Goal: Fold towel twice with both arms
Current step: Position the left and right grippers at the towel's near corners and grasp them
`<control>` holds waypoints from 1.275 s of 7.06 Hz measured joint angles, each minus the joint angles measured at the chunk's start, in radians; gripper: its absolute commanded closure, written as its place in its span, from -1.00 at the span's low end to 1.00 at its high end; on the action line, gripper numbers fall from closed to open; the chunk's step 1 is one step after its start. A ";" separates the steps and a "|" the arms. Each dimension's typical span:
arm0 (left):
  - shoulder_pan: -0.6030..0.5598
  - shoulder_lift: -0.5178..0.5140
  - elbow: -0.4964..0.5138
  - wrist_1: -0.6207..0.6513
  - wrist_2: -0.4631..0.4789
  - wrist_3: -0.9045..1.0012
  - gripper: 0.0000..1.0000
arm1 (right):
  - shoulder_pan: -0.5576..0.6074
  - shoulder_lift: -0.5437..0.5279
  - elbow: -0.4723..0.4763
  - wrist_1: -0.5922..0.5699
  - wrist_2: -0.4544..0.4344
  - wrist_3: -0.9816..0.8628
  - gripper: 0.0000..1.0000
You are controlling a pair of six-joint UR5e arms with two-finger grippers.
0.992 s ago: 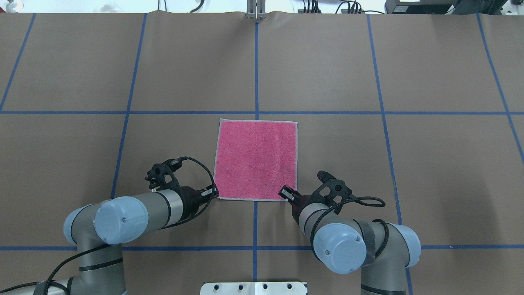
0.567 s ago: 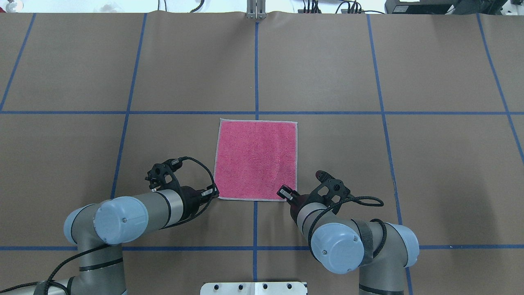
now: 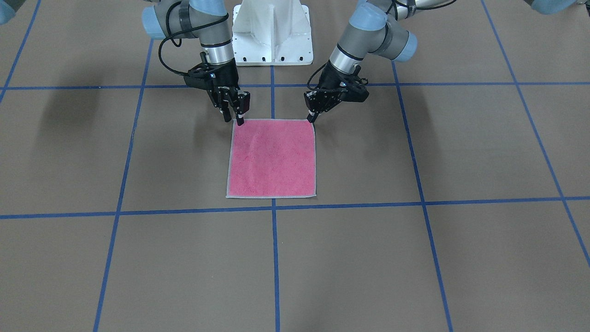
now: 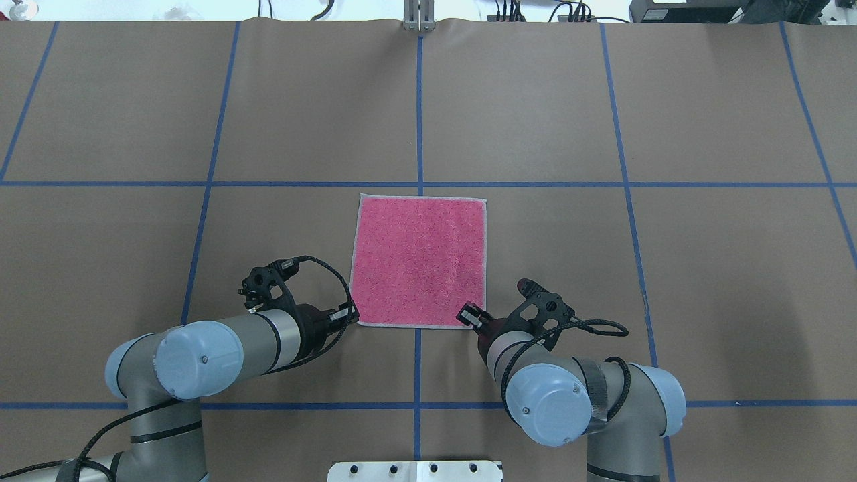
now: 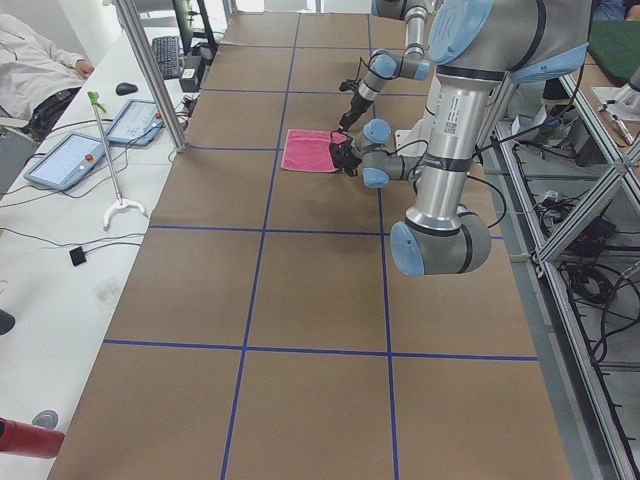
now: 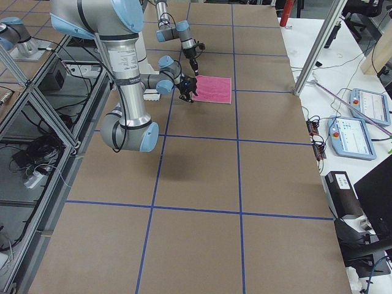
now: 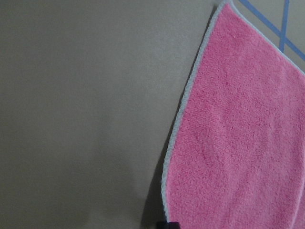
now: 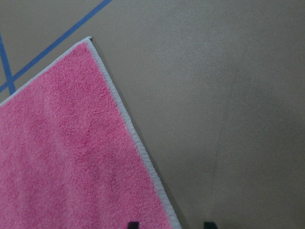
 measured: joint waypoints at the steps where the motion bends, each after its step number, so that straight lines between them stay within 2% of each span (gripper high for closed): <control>1: 0.000 0.000 0.000 0.000 0.000 0.000 1.00 | 0.000 0.008 -0.001 -0.015 0.000 0.000 0.05; 3: 0.000 0.000 0.000 -0.001 0.000 0.001 1.00 | -0.001 0.018 -0.001 -0.032 0.000 0.000 0.13; 9: 0.000 0.001 0.000 -0.003 -0.001 0.005 1.00 | -0.002 0.018 -0.002 -0.035 -0.001 -0.001 0.14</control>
